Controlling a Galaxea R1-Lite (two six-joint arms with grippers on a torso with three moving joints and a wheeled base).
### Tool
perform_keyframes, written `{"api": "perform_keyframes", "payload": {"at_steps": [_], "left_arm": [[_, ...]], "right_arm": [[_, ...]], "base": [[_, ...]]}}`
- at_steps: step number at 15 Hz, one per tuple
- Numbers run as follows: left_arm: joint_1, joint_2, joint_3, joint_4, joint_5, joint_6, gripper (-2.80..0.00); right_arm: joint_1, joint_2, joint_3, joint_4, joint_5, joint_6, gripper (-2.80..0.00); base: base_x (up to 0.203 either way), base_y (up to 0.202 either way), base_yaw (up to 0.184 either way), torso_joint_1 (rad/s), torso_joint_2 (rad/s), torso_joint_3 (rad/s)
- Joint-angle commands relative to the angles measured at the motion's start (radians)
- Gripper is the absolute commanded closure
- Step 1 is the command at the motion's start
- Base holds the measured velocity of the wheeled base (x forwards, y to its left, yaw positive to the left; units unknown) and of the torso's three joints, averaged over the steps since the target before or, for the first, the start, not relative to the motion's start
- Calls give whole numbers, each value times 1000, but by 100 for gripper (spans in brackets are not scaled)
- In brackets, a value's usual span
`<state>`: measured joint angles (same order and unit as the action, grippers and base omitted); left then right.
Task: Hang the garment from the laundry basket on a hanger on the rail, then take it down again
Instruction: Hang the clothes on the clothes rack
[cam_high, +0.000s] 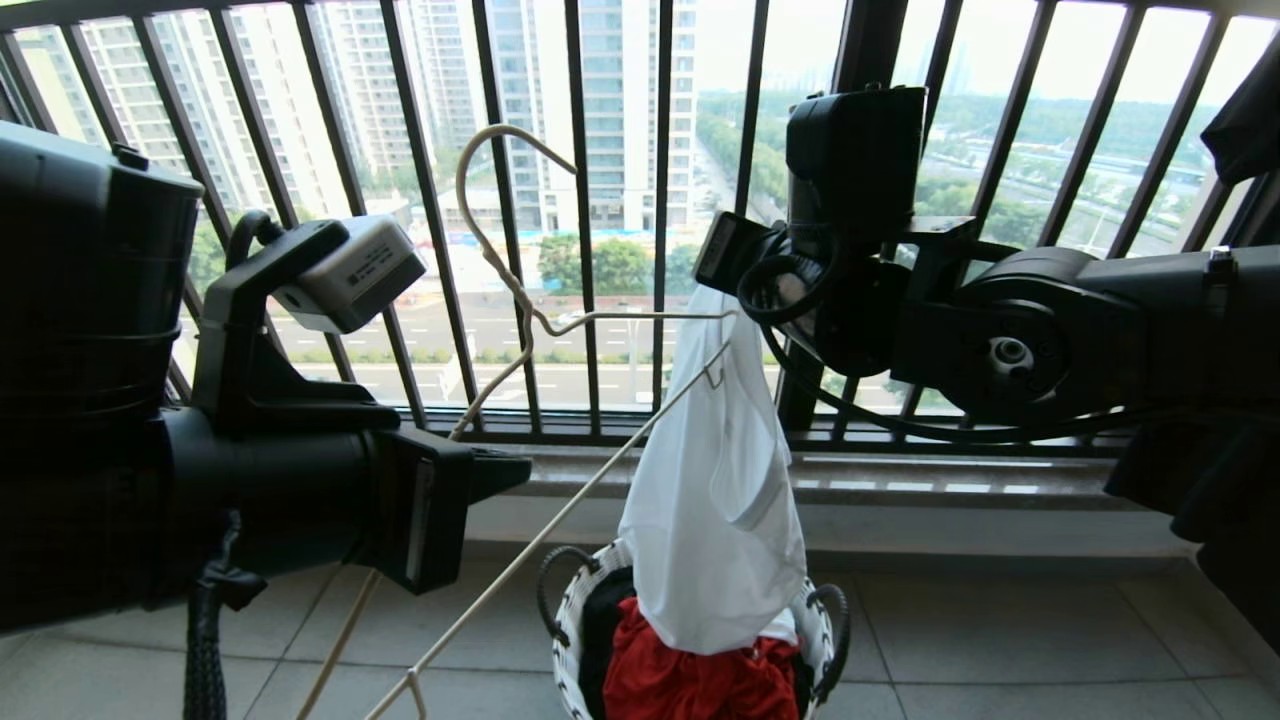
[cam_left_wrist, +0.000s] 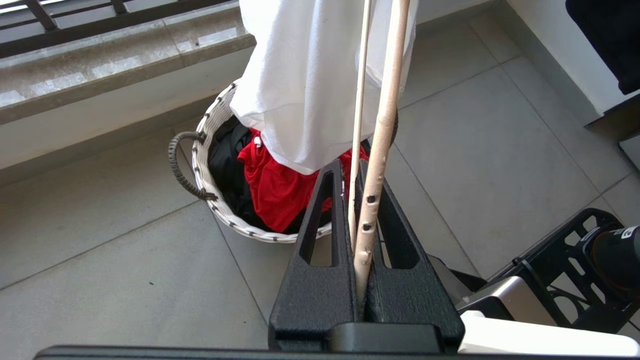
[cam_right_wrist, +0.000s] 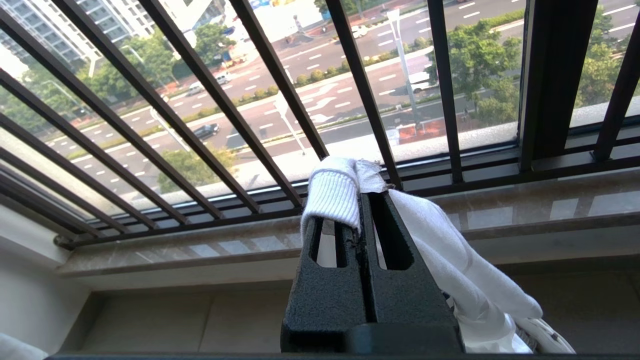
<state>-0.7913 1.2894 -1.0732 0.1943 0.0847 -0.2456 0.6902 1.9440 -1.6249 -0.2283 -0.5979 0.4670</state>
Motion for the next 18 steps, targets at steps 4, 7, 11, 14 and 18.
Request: {"api": "perform_keyframes", "payload": {"at_steps": [4, 7, 11, 14, 18], "left_arm": [[-2, 24, -53, -1, 4, -102, 0], [-2, 37, -82, -1, 7, -176, 0], [-2, 82, -80, -1, 45, -185, 0], [-2, 101, -79, -11, 149, -177, 0], [0, 120, -72, -18, 221, -133, 0]], "right_arm": [[0, 10, -1, -2, -7, 7, 0], [0, 11, -1, -2, -19, 7, 0], [0, 2, 0, -2, -17, 5, 0], [10, -10, 4, 1, -19, 4, 0], [11, -13, 3, 4, -22, -2, 0]], "base": [[0, 0, 0, 0, 0, 0], [0, 0, 0, 0, 0, 0], [0, 0, 0, 0, 0, 0], [0, 0, 0, 0, 0, 0], [0, 0, 0, 0, 0, 0]]}}
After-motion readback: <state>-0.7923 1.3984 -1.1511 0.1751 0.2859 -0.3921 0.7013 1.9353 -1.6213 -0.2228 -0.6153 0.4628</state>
